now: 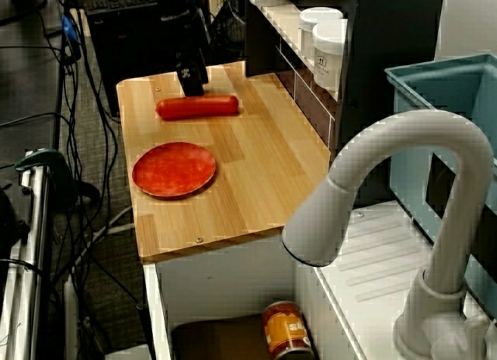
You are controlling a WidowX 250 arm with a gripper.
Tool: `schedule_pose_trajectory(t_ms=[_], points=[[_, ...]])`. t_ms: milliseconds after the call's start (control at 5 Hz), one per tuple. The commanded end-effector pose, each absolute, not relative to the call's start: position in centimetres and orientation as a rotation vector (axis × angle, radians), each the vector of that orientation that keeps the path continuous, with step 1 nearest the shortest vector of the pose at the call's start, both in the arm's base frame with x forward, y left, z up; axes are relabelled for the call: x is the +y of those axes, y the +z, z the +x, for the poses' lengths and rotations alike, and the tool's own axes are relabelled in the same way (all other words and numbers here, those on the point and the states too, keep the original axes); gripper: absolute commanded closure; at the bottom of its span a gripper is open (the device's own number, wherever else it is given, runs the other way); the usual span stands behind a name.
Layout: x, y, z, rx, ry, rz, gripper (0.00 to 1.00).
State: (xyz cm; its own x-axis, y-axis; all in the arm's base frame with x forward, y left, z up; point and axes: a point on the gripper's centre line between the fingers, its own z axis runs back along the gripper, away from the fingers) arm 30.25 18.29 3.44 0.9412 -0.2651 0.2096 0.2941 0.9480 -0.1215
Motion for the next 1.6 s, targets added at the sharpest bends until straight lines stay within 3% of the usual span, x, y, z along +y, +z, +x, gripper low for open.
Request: schedule_pose_trajectory(t_ms=[0,1000,1400], points=[[18.2,4.4,30.5,-0.229,-0.379,-0.100,0.00],[17.3,11.1,27.6,-0.212,-0.364,-0.251,0.00],[15.4,9.9,27.1,-0.159,-0.270,-0.278,0.00]])
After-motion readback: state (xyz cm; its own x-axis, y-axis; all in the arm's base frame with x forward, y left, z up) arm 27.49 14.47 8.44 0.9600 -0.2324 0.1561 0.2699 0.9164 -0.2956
